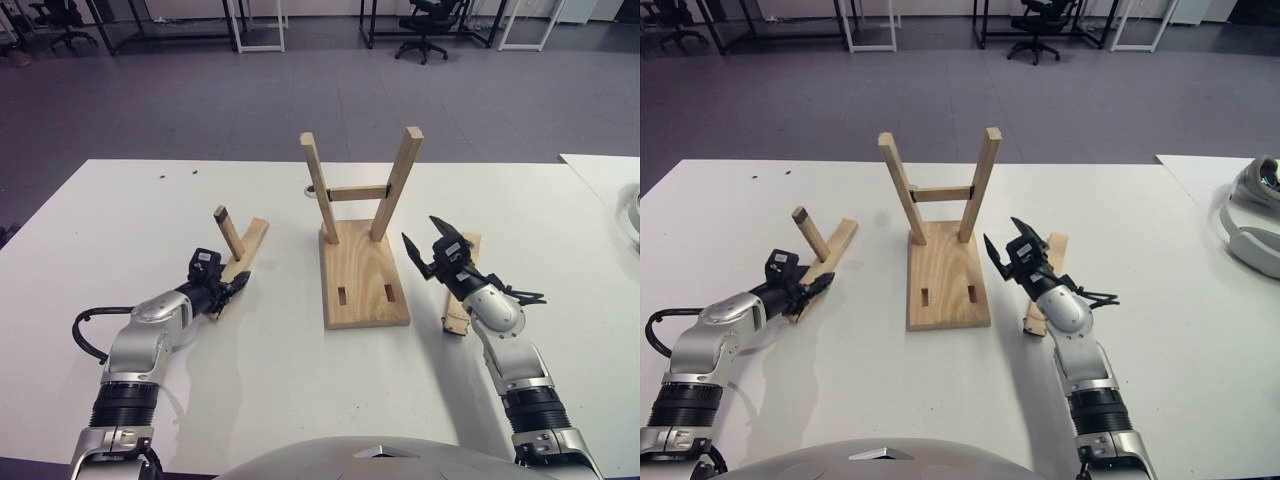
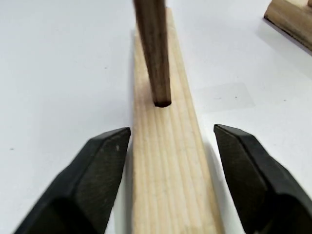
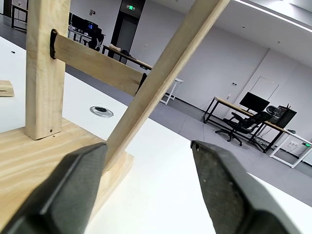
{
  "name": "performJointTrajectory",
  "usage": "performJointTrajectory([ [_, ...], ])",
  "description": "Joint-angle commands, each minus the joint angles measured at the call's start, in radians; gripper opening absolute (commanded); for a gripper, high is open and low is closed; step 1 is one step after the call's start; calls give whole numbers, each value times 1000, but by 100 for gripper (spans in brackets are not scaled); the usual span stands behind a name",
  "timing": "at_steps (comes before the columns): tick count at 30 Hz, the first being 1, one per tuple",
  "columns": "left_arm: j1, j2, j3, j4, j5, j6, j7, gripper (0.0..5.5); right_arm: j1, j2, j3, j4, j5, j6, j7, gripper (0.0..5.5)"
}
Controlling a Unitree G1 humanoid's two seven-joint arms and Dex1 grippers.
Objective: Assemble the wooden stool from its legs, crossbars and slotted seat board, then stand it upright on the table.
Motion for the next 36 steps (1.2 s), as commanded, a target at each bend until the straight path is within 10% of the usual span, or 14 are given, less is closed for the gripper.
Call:
performJointTrajectory([
  [1,34,32,-43,9,68,-33,-9,253,-11,3,1,12,-4,-3,-7,320],
  [8,0,-20,49,27,-24,-108,-36,204,-32,12,7,-6,26,67,15,320],
  [14,-202,-45,279,-201,-384,-77,-69,204,-264,67,-146,-330,710,524,111,320],
  [18,-305,-57,231,-345,-450,-22,-23,204,-528,106,-219,-280,940,680,-6,400],
  [31,-391,2,-26,-438,-310,-28,-85,204,-713,229,-253,-196,1129,896,-280,403],
  [36,-361,10,-63,-449,-264,-68,-123,204,-686,248,-309,-207,1261,964,-390,308],
])
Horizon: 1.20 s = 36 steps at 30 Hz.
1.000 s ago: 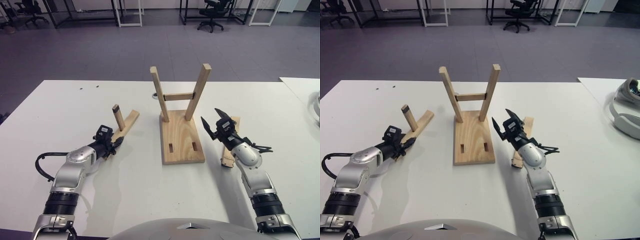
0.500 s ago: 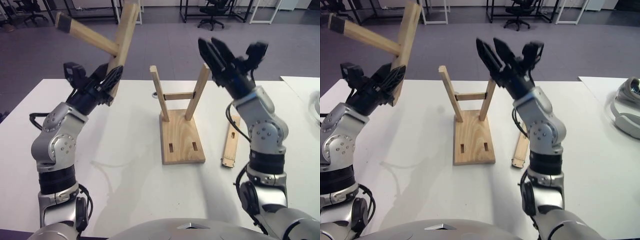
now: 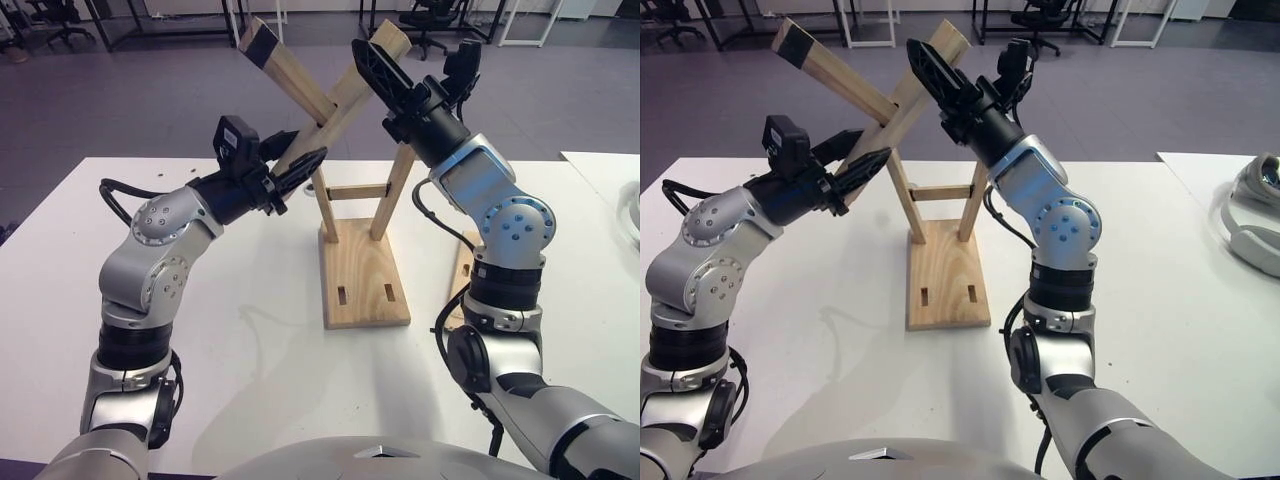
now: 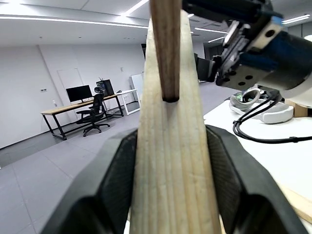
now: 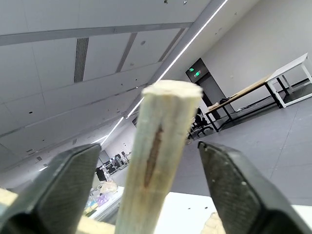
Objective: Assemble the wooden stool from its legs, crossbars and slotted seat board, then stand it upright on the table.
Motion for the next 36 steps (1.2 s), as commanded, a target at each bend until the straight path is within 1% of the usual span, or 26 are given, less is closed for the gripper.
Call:
performJointTrajectory([
  [1,27,19,-34,-23,46,-35,-33,204,24,5,-56,-1,127,69,-110,291],
  [4,38,22,-53,-27,70,-53,-49,204,56,-14,-54,16,144,108,-154,229],
  [7,45,14,-72,-33,80,-55,-65,204,120,-24,-40,-4,121,115,-151,173],
  [10,71,20,-104,-51,85,-50,-98,204,167,-8,-60,-40,135,85,-168,131],
  [11,78,21,-110,-51,89,-45,-99,204,198,-6,-71,-68,141,70,-179,130],
  [12,86,22,-114,-44,96,-42,-95,241,251,-5,-81,-114,139,53,-192,130],
  [13,92,19,-114,-37,102,-39,-88,252,302,-3,-92,-156,137,38,-206,124],
  [15,113,13,-105,-23,112,-37,-75,278,423,-18,-86,-257,50,-7,-214,105],
  [18,164,3,-72,-12,121,-44,-40,341,590,-17,-110,-375,25,-39,-252,104],
  [20,191,-14,-52,0,122,-52,-15,371,681,-30,-143,-422,43,-44,-280,104],
  [21,206,-20,-46,-6,122,-54,-4,394,703,-37,-153,-428,55,-43,-289,104],
  [26,254,-26,-23,-40,107,-54,18,465,759,-95,-190,-444,110,-40,-329,104],
  [29,269,-34,-22,-50,108,-53,25,529,771,-122,-198,-437,148,-41,-343,104],
  [31,281,-37,-17,-57,105,-49,32,540,793,-156,-209,-451,178,-33,-364,104],
  [36,304,-40,-3,-69,105,-43,54,540,854,-251,-229,-479,253,-15,-410,104],
])
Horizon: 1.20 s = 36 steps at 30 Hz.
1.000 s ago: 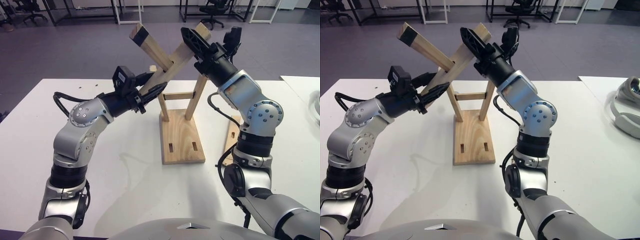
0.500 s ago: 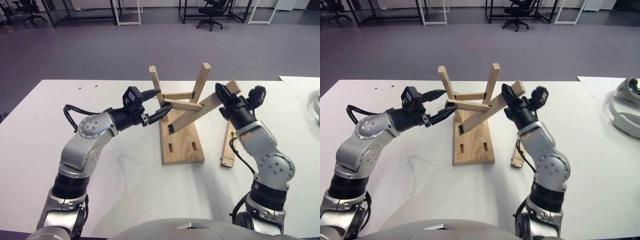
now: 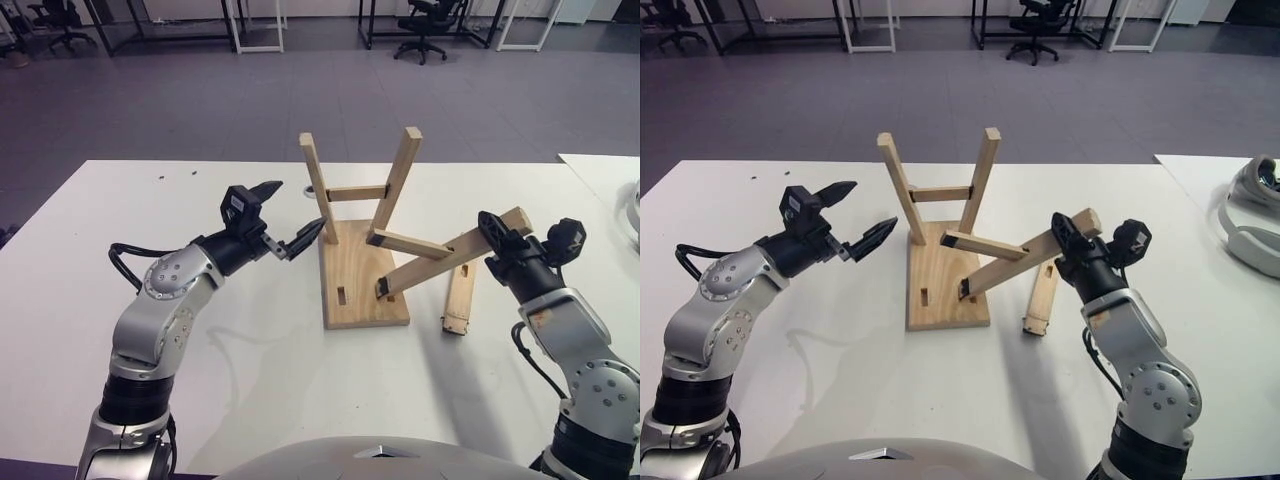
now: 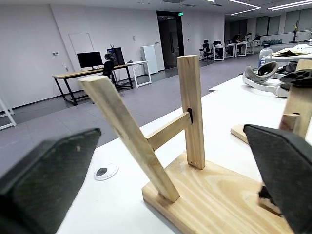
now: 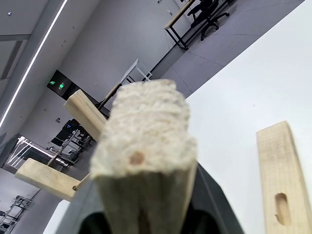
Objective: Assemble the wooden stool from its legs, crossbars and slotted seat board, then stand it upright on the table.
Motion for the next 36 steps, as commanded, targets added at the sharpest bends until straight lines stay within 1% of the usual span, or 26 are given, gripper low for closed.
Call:
performJointTrajectory([
  [1,21,-2,10,-21,7,6,21,540,27,-84,-17,-19,40,19,-34,104],
  [6,25,2,14,-27,7,11,32,540,41,-149,10,-25,-15,23,-59,104],
  [12,14,-5,3,-12,12,4,36,540,13,-134,96,-16,-149,-40,-33,104],
  [15,10,-7,1,-8,13,1,36,540,-3,-168,120,1,-201,-41,-1,104],
  [18,8,-11,-4,-1,15,-2,35,540,-17,-197,121,25,-237,-40,30,105],
  [22,9,-14,-6,1,16,-5,33,540,-47,-191,134,57,-268,-51,60,106],
  [26,16,-19,-13,5,20,-10,32,540,-68,-173,128,70,-247,-60,79,106],
  [36,10,-25,-28,15,20,-14,28,540,-137,-195,113,102,-249,-43,112,105],
])
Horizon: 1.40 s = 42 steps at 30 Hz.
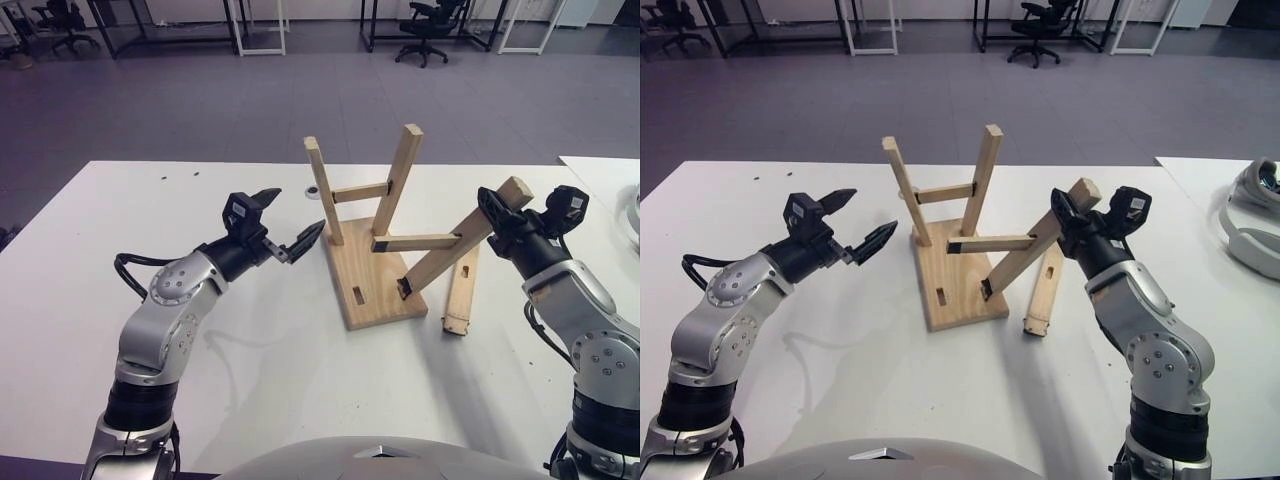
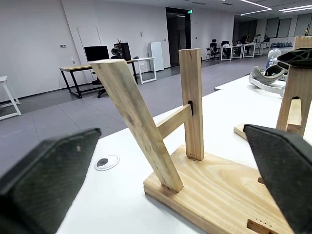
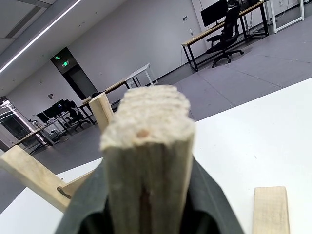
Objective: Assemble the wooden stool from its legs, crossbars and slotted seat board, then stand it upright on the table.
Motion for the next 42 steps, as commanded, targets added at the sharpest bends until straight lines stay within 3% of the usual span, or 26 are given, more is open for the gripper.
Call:
performJointTrajectory([
  [1,-11,2,-8,0,16,-10,-4,540,-10,-15,-11,14,-37,21,-3,105],
  [15,-2,1,-19,-14,11,9,1,540,-74,-36,-126,53,218,40,-29,104],
  [25,-11,4,-33,-7,16,8,0,540,-7,-37,-57,103,3,21,96,104],
  [37,-19,2,-44,6,17,3,-5,540,-79,2,-74,178,2,11,175,103],
  [42,-20,0,-51,12,19,0,-9,540,-43,-21,-25,186,-114,7,218,103],
])
